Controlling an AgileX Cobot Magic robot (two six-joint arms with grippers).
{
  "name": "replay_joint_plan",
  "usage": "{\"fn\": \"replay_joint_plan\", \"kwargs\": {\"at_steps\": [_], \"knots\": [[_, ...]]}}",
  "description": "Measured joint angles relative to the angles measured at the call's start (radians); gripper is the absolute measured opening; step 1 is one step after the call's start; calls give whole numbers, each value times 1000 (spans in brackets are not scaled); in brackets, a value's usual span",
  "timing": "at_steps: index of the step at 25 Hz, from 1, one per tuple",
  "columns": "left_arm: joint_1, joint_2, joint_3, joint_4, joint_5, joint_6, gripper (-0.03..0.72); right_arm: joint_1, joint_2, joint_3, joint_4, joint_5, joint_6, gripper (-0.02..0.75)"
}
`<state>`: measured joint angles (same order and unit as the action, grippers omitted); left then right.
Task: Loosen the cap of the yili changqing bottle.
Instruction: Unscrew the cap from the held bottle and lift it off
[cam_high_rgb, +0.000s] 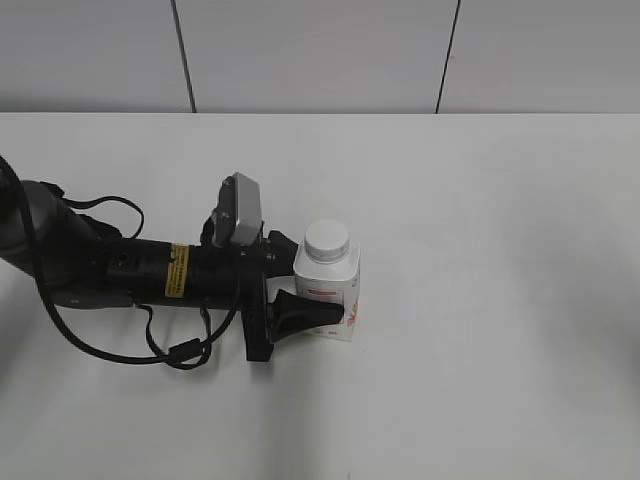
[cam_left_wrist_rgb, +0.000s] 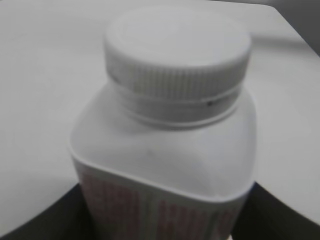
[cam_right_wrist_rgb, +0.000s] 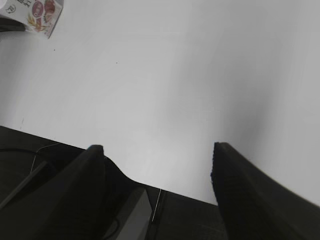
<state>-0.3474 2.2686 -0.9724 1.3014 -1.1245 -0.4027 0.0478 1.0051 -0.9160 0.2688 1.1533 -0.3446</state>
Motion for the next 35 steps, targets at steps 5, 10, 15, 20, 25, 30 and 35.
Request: {"fn": "replay_joint_plan", "kwargs": {"at_steps": [5,10,15,20,25,30,35], "knots": [[0,0,0,4,-2,0,436,93,87,-43,8,0,-6,531],[0,0,0,4,-2,0,436,262,170,-103,-9,-8,16,496],[0,0,0,5,-3,0,435,396,292,-195,-54,-11,63,480],[0,0,0,6,-3,0,435,463,415,-307,-63,2,113,480],[0,0,0,7,-3,0,435,509,540,-426,-67,48,143,480],[0,0,0,7,-4,0,435,564,652,-545,-81,54,146,480],[0,0,0,10,-4,0,435,611,781,-661,-97,59,195,480]]}}
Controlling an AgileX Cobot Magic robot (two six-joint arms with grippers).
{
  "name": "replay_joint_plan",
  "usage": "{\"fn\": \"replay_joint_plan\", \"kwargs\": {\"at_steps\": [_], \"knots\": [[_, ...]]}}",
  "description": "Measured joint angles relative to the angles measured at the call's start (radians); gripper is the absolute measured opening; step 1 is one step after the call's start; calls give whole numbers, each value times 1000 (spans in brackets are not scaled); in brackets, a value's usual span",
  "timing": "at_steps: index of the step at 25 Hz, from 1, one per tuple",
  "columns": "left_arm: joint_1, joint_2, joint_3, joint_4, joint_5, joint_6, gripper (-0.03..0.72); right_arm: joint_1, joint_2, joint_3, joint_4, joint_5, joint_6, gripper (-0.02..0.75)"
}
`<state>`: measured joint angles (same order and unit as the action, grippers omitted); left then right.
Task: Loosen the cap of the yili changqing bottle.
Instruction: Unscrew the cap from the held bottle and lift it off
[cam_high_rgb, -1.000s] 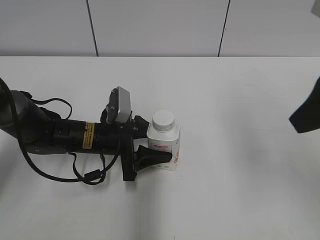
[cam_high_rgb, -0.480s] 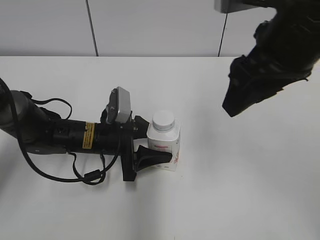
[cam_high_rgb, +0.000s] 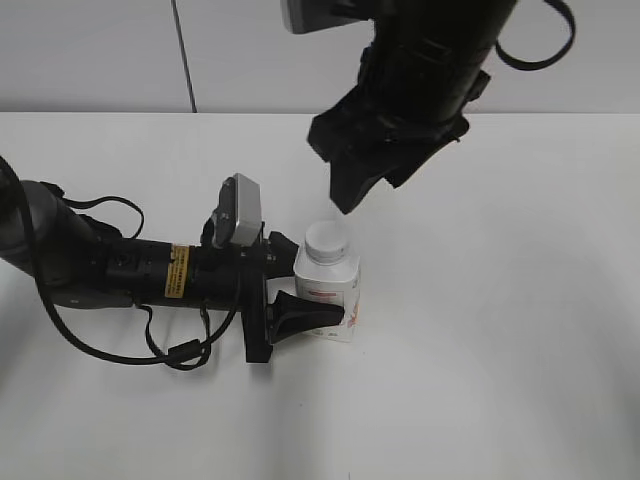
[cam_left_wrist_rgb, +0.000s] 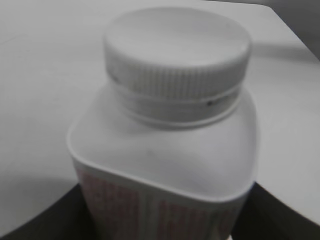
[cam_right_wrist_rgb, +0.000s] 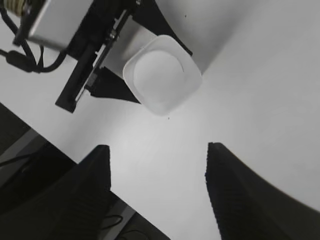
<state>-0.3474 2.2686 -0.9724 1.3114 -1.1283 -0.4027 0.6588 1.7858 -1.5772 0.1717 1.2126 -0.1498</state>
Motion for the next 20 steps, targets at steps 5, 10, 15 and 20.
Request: {"fn": "replay_joint_plan", "kwargs": {"at_steps": [5,10,15,20], "knots": [[0,0,0,1,0,0,433,48,118,-106,-66,1,114,480],[0,0,0,1,0,0,433,73,187,-127,-89,1,253,480],[0,0,0,1,0,0,433,73,198,-129,-113,2,388,480],[0,0,0,1,0,0,433,73,226,-132,-98,2,480,480]]}}
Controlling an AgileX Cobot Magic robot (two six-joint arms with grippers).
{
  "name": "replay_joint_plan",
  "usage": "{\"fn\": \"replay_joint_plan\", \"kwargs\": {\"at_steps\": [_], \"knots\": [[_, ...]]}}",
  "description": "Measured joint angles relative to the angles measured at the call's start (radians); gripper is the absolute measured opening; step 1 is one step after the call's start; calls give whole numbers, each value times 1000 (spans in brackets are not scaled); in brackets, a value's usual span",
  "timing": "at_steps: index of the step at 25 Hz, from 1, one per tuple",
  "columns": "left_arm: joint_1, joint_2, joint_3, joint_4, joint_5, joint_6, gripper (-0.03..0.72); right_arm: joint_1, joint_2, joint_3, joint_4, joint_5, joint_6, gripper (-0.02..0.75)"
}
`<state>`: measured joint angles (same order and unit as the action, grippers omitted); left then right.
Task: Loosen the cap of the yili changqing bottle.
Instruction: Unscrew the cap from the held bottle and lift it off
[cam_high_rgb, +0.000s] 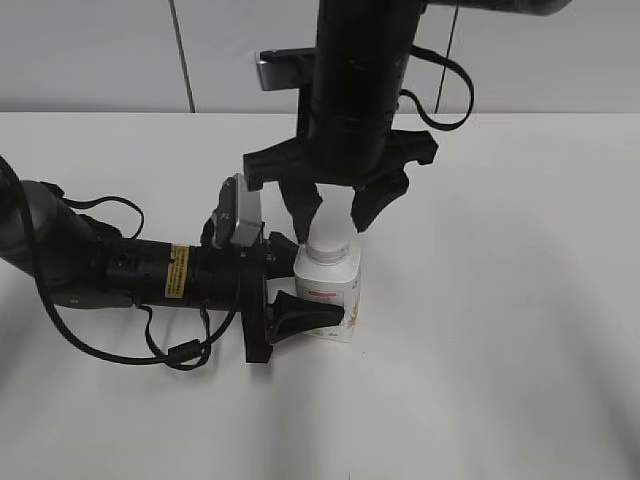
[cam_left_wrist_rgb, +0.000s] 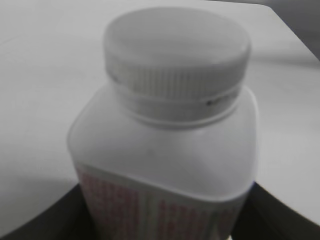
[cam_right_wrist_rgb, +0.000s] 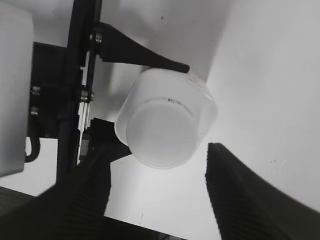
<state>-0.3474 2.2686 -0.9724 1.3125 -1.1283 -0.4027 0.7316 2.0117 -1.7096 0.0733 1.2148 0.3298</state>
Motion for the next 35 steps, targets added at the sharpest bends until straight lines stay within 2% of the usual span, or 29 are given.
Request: {"fn": "replay_joint_plan", "kwargs": {"at_steps": [17,23,31,35], "knots": [[0,0,0,1,0,0,432,0,50,0,17,1,33,478],[0,0,0,1,0,0,432,0,50,0,-19,0,33,389],[0,0,0,1,0,0,432,0,50,0,-20,0,31,386],[0,0,0,1,0,0,432,0,50,0,-21,0,-36,386]]}}
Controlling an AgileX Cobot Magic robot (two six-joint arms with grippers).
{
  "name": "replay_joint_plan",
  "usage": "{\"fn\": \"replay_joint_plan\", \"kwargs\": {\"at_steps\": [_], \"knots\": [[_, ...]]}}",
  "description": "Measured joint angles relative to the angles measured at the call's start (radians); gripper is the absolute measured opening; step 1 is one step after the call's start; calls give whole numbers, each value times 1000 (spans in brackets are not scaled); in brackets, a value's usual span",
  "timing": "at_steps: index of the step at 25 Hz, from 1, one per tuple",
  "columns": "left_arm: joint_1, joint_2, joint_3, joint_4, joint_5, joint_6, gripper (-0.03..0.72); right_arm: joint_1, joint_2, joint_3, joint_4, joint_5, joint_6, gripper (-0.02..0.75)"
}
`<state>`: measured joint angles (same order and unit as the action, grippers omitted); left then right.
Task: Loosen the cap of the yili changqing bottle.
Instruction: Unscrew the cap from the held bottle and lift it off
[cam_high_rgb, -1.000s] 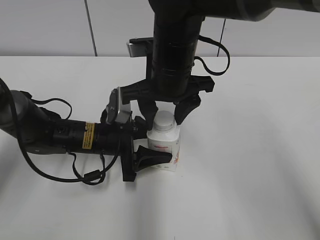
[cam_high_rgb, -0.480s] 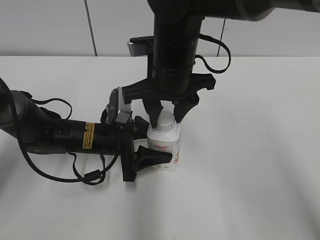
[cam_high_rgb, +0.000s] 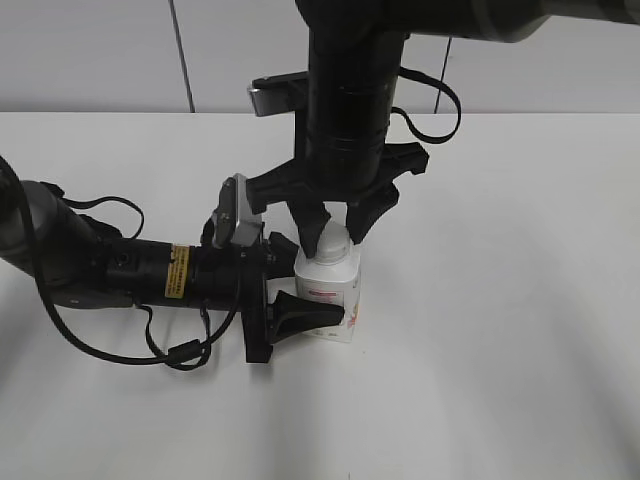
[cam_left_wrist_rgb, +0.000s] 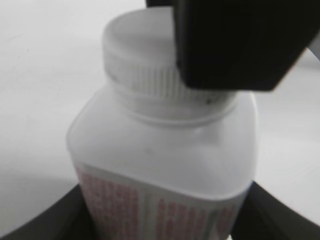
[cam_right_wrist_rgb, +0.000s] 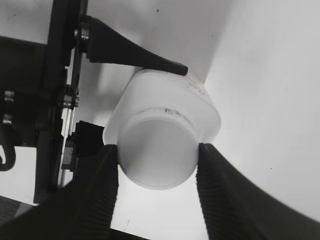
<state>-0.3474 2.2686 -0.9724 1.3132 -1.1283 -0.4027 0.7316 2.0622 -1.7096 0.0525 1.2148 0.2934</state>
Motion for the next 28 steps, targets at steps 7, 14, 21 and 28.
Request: {"fn": "replay_joint_plan", "kwargs": {"at_steps": [7,14,21,28], "knots": [[0,0,0,0,0,0,431,0,0,0,-4,0,-378,386],[0,0,0,2,0,3,430,0,-2,-1,-19,0,-990,385],[0,0,0,3,0,7,428,0,-3,-3,-27,-1,-1377,378],[0,0,0,0,1,-1,418,0,-6,-6,-28,2,-1389,289]]}}
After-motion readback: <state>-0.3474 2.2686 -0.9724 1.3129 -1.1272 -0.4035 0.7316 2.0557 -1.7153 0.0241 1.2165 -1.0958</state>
